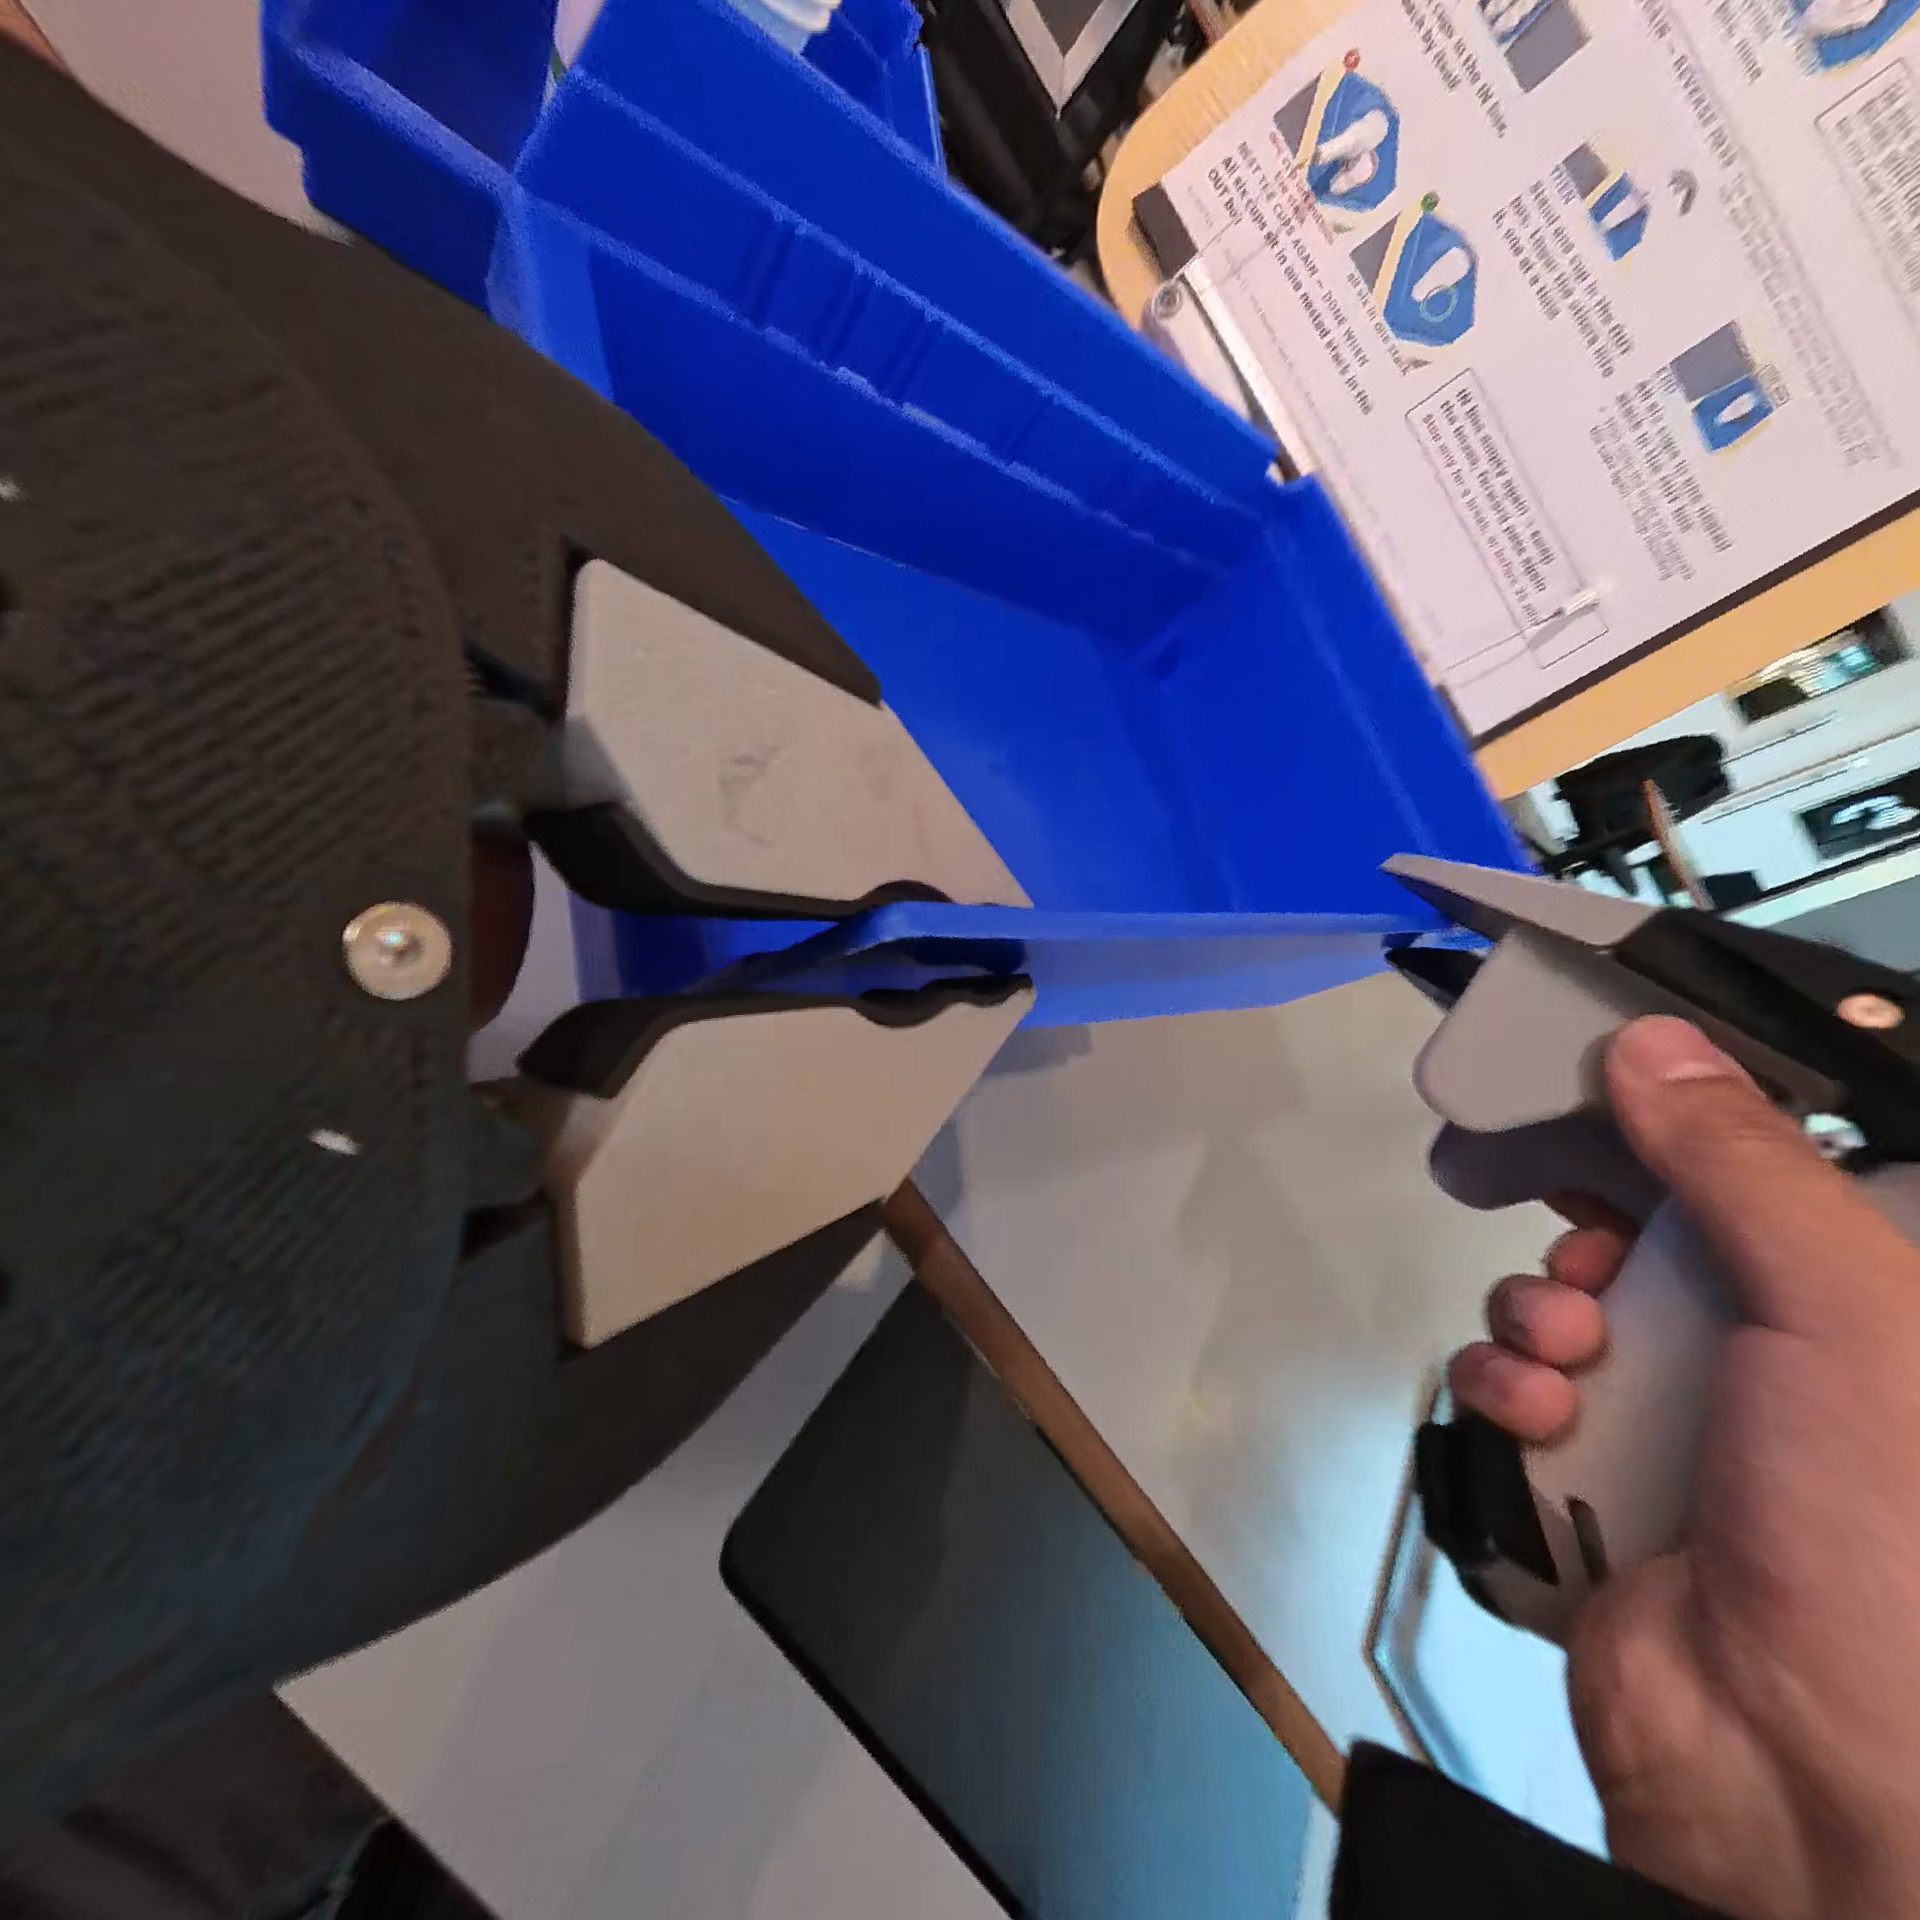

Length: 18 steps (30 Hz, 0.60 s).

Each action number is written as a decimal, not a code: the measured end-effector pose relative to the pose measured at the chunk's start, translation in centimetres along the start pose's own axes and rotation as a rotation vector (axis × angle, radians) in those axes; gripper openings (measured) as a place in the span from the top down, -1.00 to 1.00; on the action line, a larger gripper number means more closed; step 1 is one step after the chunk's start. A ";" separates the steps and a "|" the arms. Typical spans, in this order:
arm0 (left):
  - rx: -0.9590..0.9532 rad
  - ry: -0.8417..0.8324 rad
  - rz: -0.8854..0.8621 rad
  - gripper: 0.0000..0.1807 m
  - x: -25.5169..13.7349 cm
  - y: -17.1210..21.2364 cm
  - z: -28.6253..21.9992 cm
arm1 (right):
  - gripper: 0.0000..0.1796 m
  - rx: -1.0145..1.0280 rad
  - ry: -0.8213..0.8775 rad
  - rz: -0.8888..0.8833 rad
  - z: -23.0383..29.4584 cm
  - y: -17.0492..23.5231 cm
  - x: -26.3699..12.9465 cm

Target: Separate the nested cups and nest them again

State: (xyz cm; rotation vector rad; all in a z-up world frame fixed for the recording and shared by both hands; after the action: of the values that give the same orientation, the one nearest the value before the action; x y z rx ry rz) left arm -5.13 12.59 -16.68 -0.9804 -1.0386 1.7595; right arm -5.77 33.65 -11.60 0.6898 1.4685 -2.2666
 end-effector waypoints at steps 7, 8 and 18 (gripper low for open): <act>0.022 0.028 -0.006 0.98 -0.2 0.2 -1.2 | 0.90 0.003 0.031 -0.002 -1.1 1.5 -0.3; 0.013 0.056 -0.014 0.98 -0.3 0.2 -1.5 | 0.92 0.005 0.042 0.006 -1.4 1.7 -0.3; 0.024 0.104 -0.038 1.00 -4.7 0.2 -0.8 | 0.97 0.079 0.166 0.055 -7.0 3.3 -0.9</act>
State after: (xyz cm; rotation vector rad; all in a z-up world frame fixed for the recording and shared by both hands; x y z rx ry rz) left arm -2.88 8.42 -16.20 -1.0196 -0.9628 1.6687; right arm -1.88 38.74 -15.94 0.9514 1.4188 -2.2829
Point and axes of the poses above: each gripper's, where its closed fingertips meet, x out along the fingers, y out of its underside, z = x × y across the jaws, the point moved 9 cm from there along -x, back along the fingers, and after that the axes turned 1 degree about -z, right-handed, at the moved point
